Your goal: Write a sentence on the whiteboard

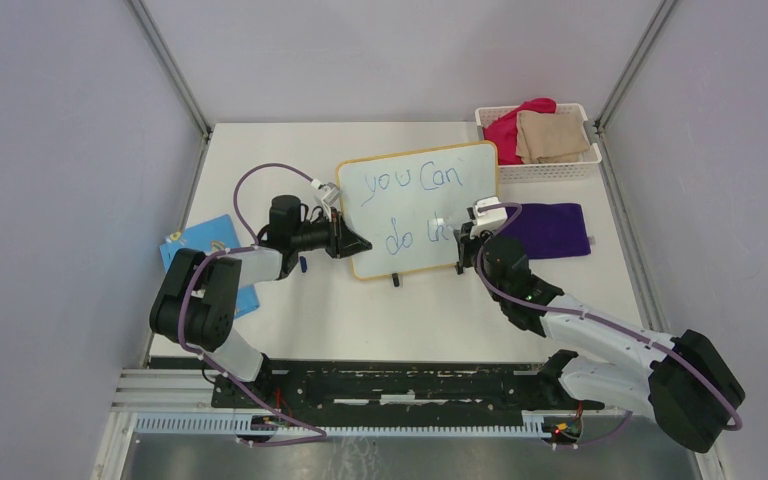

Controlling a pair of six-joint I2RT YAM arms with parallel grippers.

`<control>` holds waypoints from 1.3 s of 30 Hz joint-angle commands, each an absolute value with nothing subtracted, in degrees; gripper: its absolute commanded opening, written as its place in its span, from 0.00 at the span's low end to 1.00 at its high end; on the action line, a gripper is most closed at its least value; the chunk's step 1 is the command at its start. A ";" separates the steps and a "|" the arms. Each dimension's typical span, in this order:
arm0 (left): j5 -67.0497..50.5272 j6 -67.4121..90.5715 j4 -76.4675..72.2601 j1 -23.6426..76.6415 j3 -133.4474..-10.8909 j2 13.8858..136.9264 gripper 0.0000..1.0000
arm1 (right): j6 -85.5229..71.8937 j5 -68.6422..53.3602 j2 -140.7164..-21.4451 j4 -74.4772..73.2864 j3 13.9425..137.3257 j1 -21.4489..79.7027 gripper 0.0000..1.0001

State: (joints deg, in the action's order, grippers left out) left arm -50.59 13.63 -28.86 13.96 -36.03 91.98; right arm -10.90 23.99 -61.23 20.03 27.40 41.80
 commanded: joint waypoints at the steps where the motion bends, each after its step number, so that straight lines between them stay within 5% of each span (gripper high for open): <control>1: -44.87 7.99 -19.51 15.47 -35.13 94.75 0.02 | -11.42 25.36 -61.27 22.20 26.61 41.47 0.00; 24: -44.58 7.82 -19.25 15.82 -35.23 94.75 0.02 | -14.33 22.23 -57.50 20.67 20.77 41.48 0.00; 39: -44.40 7.65 -18.72 15.91 -35.46 94.78 0.02 | -11.69 25.49 -53.67 16.98 29.91 41.39 0.00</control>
